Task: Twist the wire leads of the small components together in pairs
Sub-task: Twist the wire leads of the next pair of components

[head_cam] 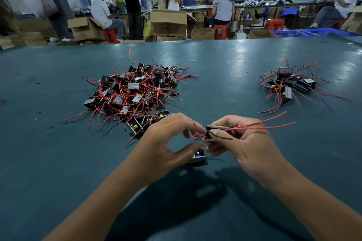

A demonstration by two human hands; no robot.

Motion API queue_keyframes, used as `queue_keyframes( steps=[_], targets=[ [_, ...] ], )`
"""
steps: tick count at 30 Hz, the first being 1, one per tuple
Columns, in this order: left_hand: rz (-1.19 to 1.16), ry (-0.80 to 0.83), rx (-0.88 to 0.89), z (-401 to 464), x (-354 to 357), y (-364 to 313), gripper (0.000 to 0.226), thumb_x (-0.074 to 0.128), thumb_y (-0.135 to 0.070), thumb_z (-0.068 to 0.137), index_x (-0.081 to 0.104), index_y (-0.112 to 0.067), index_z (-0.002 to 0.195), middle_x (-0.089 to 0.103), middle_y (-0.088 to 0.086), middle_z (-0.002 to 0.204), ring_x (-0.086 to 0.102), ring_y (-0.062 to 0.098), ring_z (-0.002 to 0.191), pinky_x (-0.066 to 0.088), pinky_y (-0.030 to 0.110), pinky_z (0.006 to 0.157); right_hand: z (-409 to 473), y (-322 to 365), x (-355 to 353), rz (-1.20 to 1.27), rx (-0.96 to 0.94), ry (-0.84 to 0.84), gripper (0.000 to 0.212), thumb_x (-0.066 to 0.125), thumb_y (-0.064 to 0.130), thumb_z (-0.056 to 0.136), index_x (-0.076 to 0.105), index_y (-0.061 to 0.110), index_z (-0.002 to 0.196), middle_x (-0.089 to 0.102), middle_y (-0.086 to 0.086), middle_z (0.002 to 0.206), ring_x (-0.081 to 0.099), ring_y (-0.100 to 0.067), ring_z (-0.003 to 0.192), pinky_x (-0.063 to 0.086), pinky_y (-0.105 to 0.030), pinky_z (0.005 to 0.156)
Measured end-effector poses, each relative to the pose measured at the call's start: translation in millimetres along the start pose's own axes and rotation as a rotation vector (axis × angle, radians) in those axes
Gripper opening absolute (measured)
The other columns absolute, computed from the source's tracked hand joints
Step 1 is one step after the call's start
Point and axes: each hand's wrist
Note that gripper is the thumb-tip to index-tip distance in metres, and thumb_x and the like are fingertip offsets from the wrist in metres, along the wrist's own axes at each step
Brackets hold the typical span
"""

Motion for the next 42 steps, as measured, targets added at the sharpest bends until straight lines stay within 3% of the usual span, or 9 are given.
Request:
queue_keyframes(
  steps=[5, 9, 13, 16, 20, 24, 28, 36, 42],
  targets=[
    [-0.053, 0.068, 0.035, 0, 1, 1, 0.019, 0.072, 0.002, 0.085, 0.077, -0.01, 0.099, 0.068, -0.002, 0.095, 0.065, 0.02, 0.087, 0.052, 0.036, 0.077, 0, -1, -1, 0.006, 0.017, 0.01, 0.005, 0.064, 0.001, 0.09, 0.067, -0.003, 0.089, 0.073, -0.012, 0.07, 0.072, -0.034, 0.068, 0.06, -0.039, 0.064],
    [-0.141, -0.02, -0.082, -3, 1, -2, 0.026, 0.054, -0.012, 0.09, 0.074, -0.019, 0.104, 0.072, -0.01, 0.088, 0.067, 0.016, 0.085, 0.052, 0.039, 0.077, 0, -3, -1, 0.012, 0.045, 0.021, 0.006, 0.064, 0.001, 0.091, 0.067, -0.003, 0.09, 0.073, -0.02, 0.077, 0.073, -0.033, 0.069, 0.061, -0.035, 0.063],
    [-0.103, -0.018, -0.066, 0, -1, -6, 0.02, 0.069, -0.024, 0.09, 0.07, -0.027, 0.109, 0.067, -0.009, 0.084, 0.061, 0.014, 0.079, 0.042, 0.023, 0.073, -2, -5, -1, -0.149, -0.036, 0.043, 0.007, 0.067, 0.004, 0.088, 0.07, 0.007, 0.082, 0.072, -0.015, 0.069, 0.07, -0.035, 0.066, 0.057, -0.047, 0.064],
    [-0.088, 0.057, 0.017, 3, 2, -4, 0.013, 0.074, -0.018, 0.088, 0.075, -0.016, 0.1, 0.065, -0.004, 0.084, 0.06, 0.017, 0.077, 0.045, 0.026, 0.069, -3, -6, -2, -0.148, -0.025, 0.087, 0.011, 0.066, 0.001, 0.088, 0.072, 0.008, 0.081, 0.072, -0.011, 0.068, 0.068, -0.027, 0.06, 0.057, -0.036, 0.056],
    [-0.102, -0.075, -0.082, 0, 4, 0, 0.007, 0.066, -0.027, 0.092, 0.07, -0.022, 0.091, 0.067, -0.01, 0.08, 0.06, 0.005, 0.073, 0.041, 0.012, 0.071, -2, -7, -2, -0.056, 0.051, 0.119, 0.008, 0.064, 0.004, 0.09, 0.069, 0.001, 0.085, 0.072, -0.013, 0.07, 0.068, -0.025, 0.059, 0.057, -0.032, 0.057],
    [-0.202, -0.148, -0.213, -1, 1, 3, 0.009, 0.064, -0.039, 0.092, 0.068, -0.031, 0.096, 0.072, -0.011, 0.084, 0.065, 0.012, 0.073, 0.053, 0.047, 0.07, -3, -4, -3, 0.036, 0.043, 0.11, 0.011, 0.06, 0.008, 0.093, 0.069, 0.0, 0.092, 0.073, -0.019, 0.077, 0.07, -0.029, 0.064, 0.056, -0.03, 0.059],
    [-0.219, -0.183, -0.202, -2, -3, 4, 0.011, 0.066, -0.038, 0.091, 0.07, -0.028, 0.095, 0.074, -0.008, 0.083, 0.067, 0.018, 0.077, 0.05, 0.058, 0.069, -5, -2, -4, 0.079, -0.022, 0.111, 0.011, 0.059, 0.006, 0.095, 0.069, 0.003, 0.097, 0.074, -0.018, 0.084, 0.074, -0.029, 0.073, 0.059, -0.029, 0.066],
    [-0.205, -0.198, -0.213, -1, -4, 5, 0.012, 0.067, -0.036, 0.09, 0.072, -0.025, 0.092, 0.073, -0.006, 0.082, 0.068, 0.022, 0.078, 0.051, 0.057, 0.07, -4, -5, -4, 0.157, -0.05, 0.101, 0.024, 0.057, 0.017, 0.085, 0.069, 0.003, 0.101, 0.074, -0.014, 0.082, 0.073, -0.034, 0.073, 0.058, -0.03, 0.064],
    [-0.178, -0.228, -0.228, -1, -6, 5, 0.014, 0.068, -0.036, 0.089, 0.073, -0.023, 0.088, 0.072, -0.008, 0.079, 0.064, 0.009, 0.071, 0.051, 0.042, 0.065, 1, -7, -11, -0.039, -0.016, 0.038, 0.02, 0.062, 0.026, 0.092, 0.07, 0.008, 0.091, 0.071, -0.013, 0.068, 0.065, -0.027, 0.055, 0.053, -0.032, 0.052]
  ],
)
Point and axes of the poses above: each hand's wrist, its own z-axis towards the middle knuckle, its own x-axis out of the palm, y = z × x
